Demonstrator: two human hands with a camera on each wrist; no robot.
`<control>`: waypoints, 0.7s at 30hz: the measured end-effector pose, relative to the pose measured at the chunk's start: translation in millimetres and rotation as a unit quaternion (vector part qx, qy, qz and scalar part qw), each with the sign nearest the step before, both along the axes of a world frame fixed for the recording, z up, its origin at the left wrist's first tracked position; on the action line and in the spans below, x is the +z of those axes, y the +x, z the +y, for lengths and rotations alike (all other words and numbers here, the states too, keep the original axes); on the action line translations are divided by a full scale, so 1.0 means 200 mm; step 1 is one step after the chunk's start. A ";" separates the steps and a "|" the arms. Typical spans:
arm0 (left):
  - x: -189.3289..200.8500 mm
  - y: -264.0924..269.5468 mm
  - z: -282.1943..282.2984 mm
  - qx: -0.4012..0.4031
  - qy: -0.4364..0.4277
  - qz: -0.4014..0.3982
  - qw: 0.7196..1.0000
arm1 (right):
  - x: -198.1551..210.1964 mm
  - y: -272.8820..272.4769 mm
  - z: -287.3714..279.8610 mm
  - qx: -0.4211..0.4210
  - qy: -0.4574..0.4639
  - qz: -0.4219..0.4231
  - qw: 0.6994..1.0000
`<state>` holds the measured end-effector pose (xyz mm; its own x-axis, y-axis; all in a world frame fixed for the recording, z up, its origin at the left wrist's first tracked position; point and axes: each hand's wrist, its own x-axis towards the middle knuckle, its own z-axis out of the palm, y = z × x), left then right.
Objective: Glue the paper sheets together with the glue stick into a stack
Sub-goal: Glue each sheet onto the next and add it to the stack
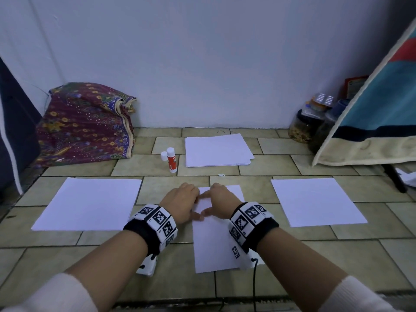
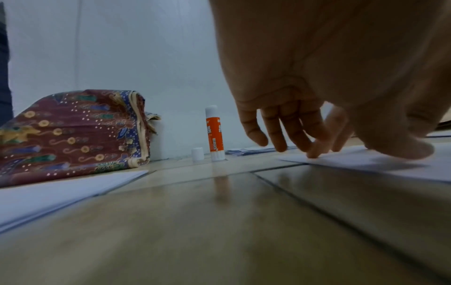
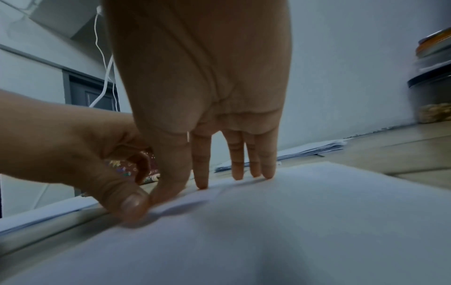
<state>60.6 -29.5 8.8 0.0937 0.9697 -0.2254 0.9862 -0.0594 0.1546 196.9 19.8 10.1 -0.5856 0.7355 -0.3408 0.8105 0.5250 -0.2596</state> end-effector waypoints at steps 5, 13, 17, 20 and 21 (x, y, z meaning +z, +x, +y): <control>-0.06 0.00 -0.01 0.015 -0.030 0.035 0.999 | -0.01 -0.05 0.00 0.024 -0.004 0.027 0.999; -0.05 0.00 -0.03 0.013 -0.086 0.080 0.993 | 0.01 0.19 0.11 -0.065 -0.004 -0.017 0.998; -0.02 0.01 -0.04 0.005 -0.085 0.098 0.991 | 0.03 0.24 0.14 -0.068 0.002 -0.034 0.997; 0.02 0.01 -0.03 0.006 -0.057 0.111 0.992 | 0.04 0.19 0.12 -0.051 0.058 -0.081 0.994; 0.04 0.00 -0.02 0.009 -0.046 0.124 0.991 | 0.05 0.17 0.10 -0.040 0.089 -0.117 0.988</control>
<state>61.4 -34.0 17.3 0.0062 0.9449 -0.3272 0.9953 -0.0375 -0.0892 231.4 40.3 20.6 -0.4436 0.8371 -0.3199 0.8783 0.4771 0.0305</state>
